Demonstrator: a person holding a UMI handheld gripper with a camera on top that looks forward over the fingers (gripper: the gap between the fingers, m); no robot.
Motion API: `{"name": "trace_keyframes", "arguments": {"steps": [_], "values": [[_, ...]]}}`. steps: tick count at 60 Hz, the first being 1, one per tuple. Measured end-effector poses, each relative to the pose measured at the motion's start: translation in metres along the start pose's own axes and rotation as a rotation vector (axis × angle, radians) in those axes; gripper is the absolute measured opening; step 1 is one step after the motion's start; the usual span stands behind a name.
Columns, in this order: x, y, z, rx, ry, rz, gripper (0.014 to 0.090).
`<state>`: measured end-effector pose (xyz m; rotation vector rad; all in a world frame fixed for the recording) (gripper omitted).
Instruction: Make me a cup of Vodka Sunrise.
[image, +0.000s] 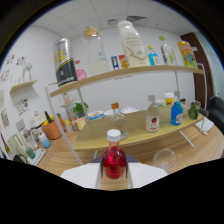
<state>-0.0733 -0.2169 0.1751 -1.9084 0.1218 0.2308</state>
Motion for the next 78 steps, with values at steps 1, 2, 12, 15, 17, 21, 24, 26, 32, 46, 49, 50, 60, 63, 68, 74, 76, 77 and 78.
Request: {"name": "trace_keyframes", "arguments": {"steps": [1,2,12,15,17,21,24,26,32,46,49,50,60,63,68,74,76,77,78], "values": [[0.003,0.0,-0.001,-0.003,-0.002,0.037,0.0342],[0.006,0.001,-0.002,-0.005,-0.006,0.076,0.0342],[0.019,-0.006,-0.002,-0.013,-0.093,0.554,0.0343],[0.023,-0.01,-0.001,-0.005,-0.119,0.695,0.0342],[0.023,-0.014,-0.001,0.003,-0.144,0.781,0.0343],[0.023,-0.022,0.002,0.024,-0.194,0.946,0.0342],[0.023,-0.027,0.003,0.035,-0.234,1.059,0.0342],[0.022,-0.031,0.004,0.043,-0.262,1.136,0.0341],[0.024,-0.044,0.003,0.068,-0.35,1.381,0.0341],[0.04,-0.061,-0.005,0.15,-0.512,1.864,0.0344],[0.042,-0.062,-0.007,0.164,-0.523,1.904,0.0341],[0.045,-0.065,-0.008,0.163,-0.536,1.927,0.034],[0.048,-0.06,-0.009,0.171,-0.524,1.934,0.0342],[0.047,-0.061,-0.01,0.17,-0.512,1.898,0.0341],[0.04,-0.066,-0.013,0.165,-0.479,1.759,0.034],[0.024,-0.075,-0.019,0.145,-0.418,1.432,0.0342],[0.017,-0.077,-0.02,0.143,-0.391,1.292,0.034],[0.014,-0.078,-0.021,0.143,-0.373,1.216,0.034],[0.009,-0.079,-0.021,0.152,-0.348,1.139,0.034]]}}
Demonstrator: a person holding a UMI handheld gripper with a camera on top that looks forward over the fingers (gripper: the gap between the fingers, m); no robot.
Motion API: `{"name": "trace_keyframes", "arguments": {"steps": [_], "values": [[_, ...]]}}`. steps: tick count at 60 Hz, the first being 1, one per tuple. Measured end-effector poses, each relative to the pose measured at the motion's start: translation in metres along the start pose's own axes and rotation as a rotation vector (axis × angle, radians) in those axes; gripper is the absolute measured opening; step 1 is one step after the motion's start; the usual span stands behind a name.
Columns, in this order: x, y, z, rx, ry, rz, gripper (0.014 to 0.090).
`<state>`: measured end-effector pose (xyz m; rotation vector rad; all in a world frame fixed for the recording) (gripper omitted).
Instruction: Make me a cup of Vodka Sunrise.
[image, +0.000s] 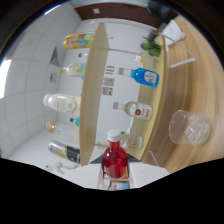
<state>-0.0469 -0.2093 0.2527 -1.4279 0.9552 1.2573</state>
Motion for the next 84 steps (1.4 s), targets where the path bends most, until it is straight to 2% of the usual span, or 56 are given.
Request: {"name": "trace_keyframes", "arguments": {"steps": [3,10,18,25,32,43,62,84], "values": [[-0.006,0.009,0.0,-0.023,0.049,-0.237,0.0344],[-0.003,0.03,0.007,-0.021,0.14,-0.717,0.0343],[0.031,0.062,0.019,-0.041,0.241,-1.019,0.0342],[0.083,0.094,0.032,-0.108,0.315,-1.164,0.0342],[0.135,0.122,0.039,-0.213,0.392,-1.214,0.0341],[0.179,0.143,0.043,-0.29,0.474,-1.235,0.0341],[0.212,0.164,0.045,-0.396,0.545,-1.22,0.0348],[0.215,0.172,0.025,-0.453,0.524,-1.28,0.0378]]}}
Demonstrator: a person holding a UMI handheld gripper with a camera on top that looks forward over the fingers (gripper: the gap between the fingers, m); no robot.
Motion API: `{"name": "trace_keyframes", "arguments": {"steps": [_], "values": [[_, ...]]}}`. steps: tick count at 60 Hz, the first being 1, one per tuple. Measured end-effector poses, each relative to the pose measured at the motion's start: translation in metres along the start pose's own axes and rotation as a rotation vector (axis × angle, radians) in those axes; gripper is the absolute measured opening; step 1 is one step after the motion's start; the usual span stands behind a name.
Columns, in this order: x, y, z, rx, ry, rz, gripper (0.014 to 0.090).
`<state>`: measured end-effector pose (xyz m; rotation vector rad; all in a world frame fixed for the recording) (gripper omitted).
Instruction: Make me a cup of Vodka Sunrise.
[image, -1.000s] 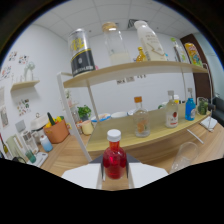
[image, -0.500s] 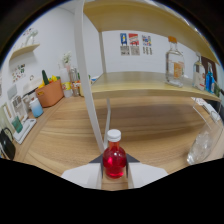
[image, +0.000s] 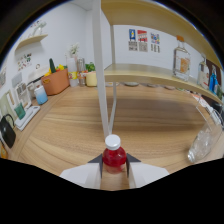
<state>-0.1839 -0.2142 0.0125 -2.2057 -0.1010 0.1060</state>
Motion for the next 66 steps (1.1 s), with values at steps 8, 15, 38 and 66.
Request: {"name": "trace_keyframes", "arguments": {"steps": [8,15,38,66], "values": [[-0.007,-0.003,-0.013,-0.016,-0.06,0.015,0.0713],[-0.002,-0.025,-0.042,0.022,-0.075,0.002,0.0856],[0.111,-0.053,-0.159,0.16,0.02,0.028,0.085],[0.312,-0.184,-0.255,0.352,0.167,0.083,0.0852]]}}
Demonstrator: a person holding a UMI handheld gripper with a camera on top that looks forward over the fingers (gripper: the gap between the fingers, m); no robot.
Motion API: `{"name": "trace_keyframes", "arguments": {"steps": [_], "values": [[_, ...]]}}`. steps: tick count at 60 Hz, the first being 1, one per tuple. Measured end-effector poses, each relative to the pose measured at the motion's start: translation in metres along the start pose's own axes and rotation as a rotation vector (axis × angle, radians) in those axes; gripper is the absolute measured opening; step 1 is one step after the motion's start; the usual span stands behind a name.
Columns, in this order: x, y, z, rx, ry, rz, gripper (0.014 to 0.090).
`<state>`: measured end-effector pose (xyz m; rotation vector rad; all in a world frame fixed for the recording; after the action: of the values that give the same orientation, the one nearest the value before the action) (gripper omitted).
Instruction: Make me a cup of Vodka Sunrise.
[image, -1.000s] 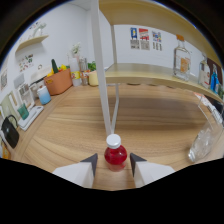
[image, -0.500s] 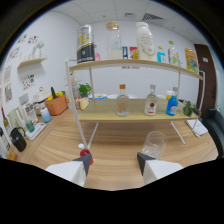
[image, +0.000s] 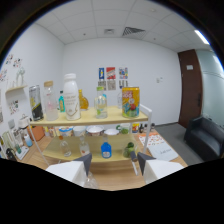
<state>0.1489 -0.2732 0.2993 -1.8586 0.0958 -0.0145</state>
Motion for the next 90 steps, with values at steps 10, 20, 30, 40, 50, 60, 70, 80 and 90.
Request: {"name": "trace_keyframes", "arguments": {"steps": [10,20,30,40,50,60,70,80,90], "values": [[0.041,-0.082,0.04,0.126,-0.004,-0.022,0.0852],[0.049,-0.118,0.093,0.167,-0.052,-0.044,0.0848],[0.043,-0.123,0.127,0.157,-0.136,-0.041,0.0777],[0.049,-0.126,0.135,0.163,-0.124,-0.028,0.0535],[0.048,-0.125,0.133,0.141,-0.131,-0.014,0.0515],[0.046,-0.14,0.104,0.184,-0.098,-0.026,0.0509],[0.039,-0.126,0.055,0.194,-0.065,-0.007,0.0507],[0.019,-0.051,0.034,0.121,-0.035,-0.007,0.0504],[-0.009,0.035,0.05,0.016,-0.032,0.039,0.0505]]}}
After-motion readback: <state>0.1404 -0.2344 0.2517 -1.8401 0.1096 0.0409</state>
